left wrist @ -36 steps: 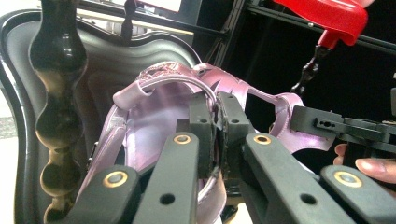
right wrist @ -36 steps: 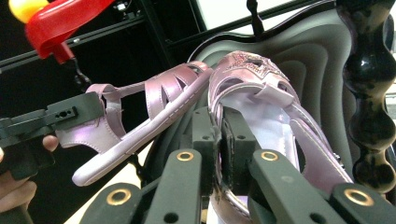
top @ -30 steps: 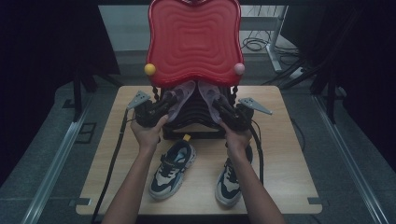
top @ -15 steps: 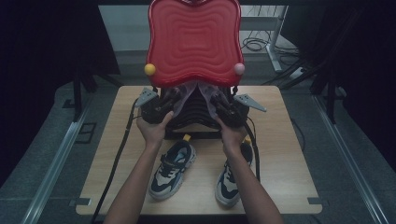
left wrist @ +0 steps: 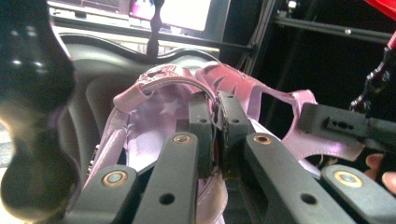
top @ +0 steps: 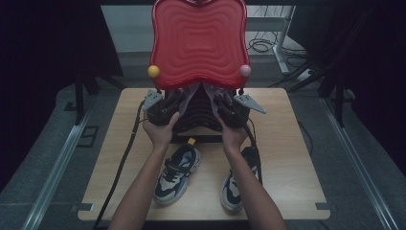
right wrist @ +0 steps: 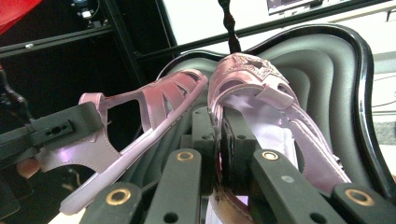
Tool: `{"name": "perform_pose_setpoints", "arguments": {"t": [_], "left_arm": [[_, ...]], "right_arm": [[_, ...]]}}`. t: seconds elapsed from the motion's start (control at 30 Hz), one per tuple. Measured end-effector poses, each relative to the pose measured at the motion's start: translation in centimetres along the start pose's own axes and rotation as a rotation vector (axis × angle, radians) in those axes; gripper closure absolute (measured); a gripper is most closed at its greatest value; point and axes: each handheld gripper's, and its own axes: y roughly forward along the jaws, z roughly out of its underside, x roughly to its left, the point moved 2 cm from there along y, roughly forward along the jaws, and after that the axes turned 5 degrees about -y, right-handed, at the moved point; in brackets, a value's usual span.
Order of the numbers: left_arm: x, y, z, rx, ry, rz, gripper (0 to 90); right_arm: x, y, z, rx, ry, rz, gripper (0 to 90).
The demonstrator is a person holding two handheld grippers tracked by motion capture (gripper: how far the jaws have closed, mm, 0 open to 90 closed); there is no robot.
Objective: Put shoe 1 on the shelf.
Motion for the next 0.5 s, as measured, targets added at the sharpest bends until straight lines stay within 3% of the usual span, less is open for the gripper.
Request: {"name": "perform_pose_setpoints", "arguments": {"t": [0.2,0.37,0.5], "left_arm": [[0.3,0.7,0.6,-0.004,0.024,-0.030,86.2],[0.4,1.2,1.2,-0.002,0.046,-0.039,85.6],[0.0,1.2,1.8,0.037,0.104,-0.059,84.8]], "right_arm": [[0.2,0.8,0.4,-0.013,-0.015,0.024,85.0],[0.2,1.7,0.9,-0.011,-0.055,0.058,85.0],[0.3,2.0,1.6,0.023,-0.078,0.057,84.4]]}}
